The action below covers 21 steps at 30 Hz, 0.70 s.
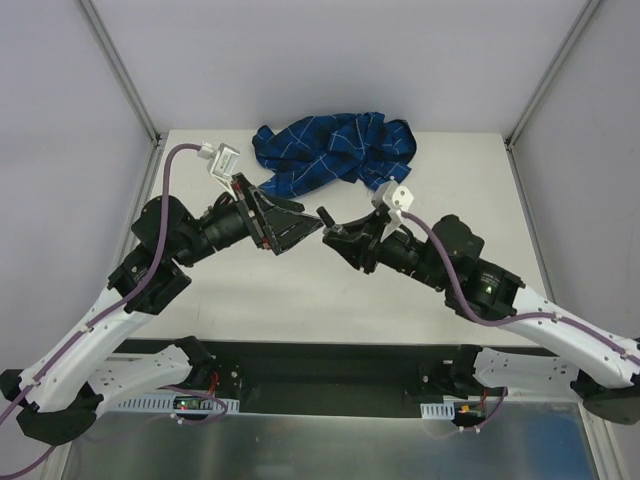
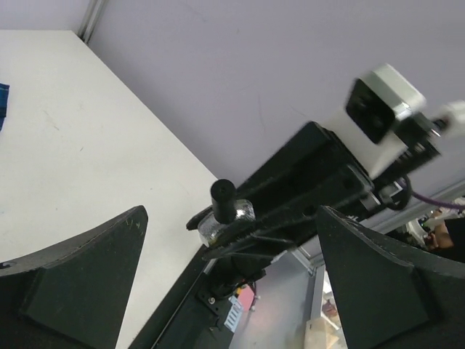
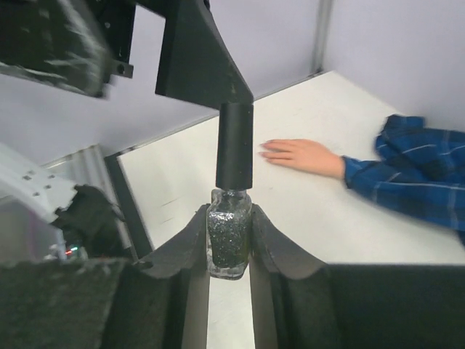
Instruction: Paint the nails
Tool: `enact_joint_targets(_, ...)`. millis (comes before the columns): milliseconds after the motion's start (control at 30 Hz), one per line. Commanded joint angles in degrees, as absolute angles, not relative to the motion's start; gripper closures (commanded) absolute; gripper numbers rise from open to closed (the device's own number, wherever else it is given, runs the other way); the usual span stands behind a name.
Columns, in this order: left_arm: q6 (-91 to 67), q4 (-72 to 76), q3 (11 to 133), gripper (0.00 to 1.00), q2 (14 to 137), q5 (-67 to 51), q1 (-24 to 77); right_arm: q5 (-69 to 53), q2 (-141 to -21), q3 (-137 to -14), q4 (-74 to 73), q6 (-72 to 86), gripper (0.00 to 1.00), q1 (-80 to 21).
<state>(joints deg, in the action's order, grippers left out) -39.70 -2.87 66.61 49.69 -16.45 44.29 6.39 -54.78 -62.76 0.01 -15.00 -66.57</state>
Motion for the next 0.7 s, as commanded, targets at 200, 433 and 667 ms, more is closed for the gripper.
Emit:
enact_joint_targets(200,-35.8,2.0,66.4,0.04,49.1,-31.9,44.2,-39.6,-53.7,-58.9,16.8,11.5,1.0,-51.7)
enact_joint_targets(433,-35.3,5.9,66.2,0.16,49.2,-33.9,44.2,-40.4,-55.6,-58.8,20.6,13.4,1.0,-50.7)
enact_joint_targets(667,-36.1,7.1,66.5,0.3,50.4,-34.4,44.2,-40.0,-56.9,-58.7,21.9,13.9,1.0,-50.7)
